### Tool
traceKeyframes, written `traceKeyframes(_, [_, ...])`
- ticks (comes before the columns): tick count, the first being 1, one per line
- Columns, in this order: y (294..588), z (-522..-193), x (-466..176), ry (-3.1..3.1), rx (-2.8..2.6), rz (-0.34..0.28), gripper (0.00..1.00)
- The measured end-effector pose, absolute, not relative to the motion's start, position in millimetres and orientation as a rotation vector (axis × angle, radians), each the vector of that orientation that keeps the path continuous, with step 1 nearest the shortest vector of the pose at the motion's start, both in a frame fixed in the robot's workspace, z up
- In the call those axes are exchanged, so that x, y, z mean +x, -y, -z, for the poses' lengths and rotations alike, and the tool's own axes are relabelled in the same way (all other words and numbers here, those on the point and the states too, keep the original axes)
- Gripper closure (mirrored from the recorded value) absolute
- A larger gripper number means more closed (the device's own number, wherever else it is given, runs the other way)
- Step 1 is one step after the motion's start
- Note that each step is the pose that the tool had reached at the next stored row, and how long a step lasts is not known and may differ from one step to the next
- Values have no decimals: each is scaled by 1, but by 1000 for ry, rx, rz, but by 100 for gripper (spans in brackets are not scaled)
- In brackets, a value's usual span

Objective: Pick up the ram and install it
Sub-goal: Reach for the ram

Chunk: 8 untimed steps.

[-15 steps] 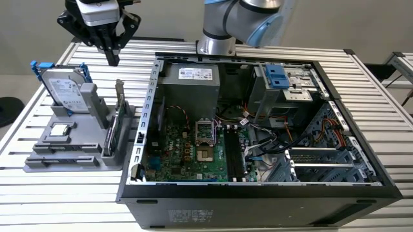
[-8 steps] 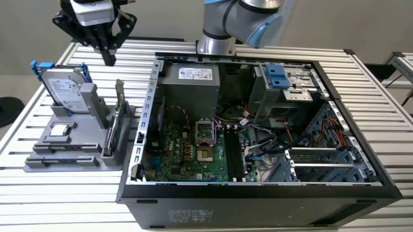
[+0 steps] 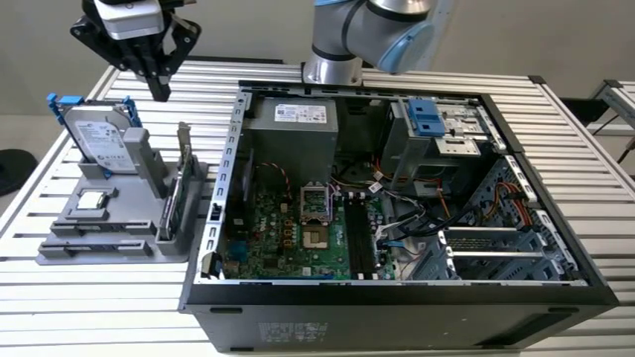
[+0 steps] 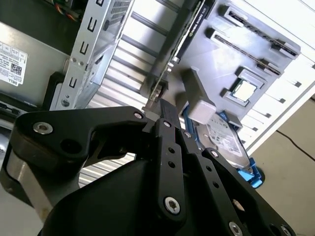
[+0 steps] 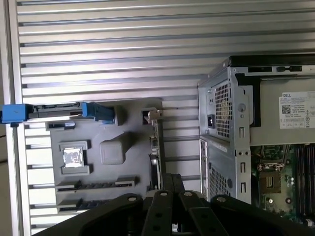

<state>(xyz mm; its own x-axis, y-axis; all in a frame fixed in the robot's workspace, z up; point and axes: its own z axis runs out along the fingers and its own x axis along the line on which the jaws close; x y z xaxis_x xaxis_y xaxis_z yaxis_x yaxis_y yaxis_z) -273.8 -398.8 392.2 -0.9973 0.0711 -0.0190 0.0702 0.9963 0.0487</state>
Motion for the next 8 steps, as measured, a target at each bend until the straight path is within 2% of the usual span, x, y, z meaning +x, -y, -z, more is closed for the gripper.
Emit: traceKeyframes(8, [399,-392,-281,-3118,109,-75,100])
